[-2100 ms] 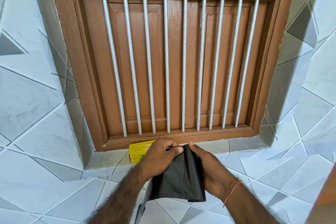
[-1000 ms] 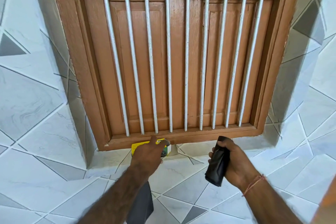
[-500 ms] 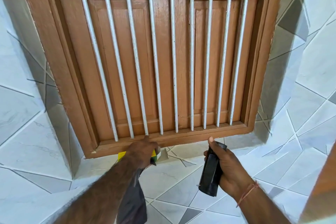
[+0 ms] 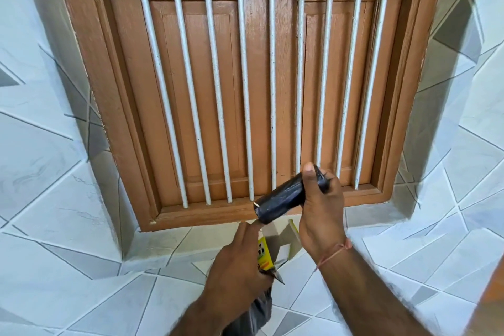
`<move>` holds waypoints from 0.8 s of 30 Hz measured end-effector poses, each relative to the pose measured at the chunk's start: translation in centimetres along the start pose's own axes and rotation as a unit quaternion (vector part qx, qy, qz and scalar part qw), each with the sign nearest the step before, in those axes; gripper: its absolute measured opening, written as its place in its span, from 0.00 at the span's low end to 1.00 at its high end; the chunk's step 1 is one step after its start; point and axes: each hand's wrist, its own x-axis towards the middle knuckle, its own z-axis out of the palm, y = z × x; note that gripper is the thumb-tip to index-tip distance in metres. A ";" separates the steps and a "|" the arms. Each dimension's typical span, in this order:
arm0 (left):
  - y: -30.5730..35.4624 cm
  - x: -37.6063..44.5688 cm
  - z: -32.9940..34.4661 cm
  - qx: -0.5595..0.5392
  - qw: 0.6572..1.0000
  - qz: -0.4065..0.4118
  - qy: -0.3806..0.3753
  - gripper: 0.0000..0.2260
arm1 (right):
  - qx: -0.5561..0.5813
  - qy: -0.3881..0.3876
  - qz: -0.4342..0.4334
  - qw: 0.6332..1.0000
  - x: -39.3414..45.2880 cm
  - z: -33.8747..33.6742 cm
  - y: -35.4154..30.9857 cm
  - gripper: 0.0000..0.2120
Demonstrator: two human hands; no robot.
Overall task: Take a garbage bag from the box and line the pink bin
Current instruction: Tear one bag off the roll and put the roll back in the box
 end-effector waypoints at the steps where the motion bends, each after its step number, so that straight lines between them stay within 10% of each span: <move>1: -0.1 -0.2 -0.3 -0.022 1.000 -0.013 0.010 0.38 | -0.015 -0.002 -0.010 1.000 -0.5 0.1 0.3 0.20; 24: 0.9 0.4 -1.7 0.041 0.997 -0.001 0.062 0.41 | -0.323 -0.130 -0.101 0.932 -4.0 -4.1 4.1 0.11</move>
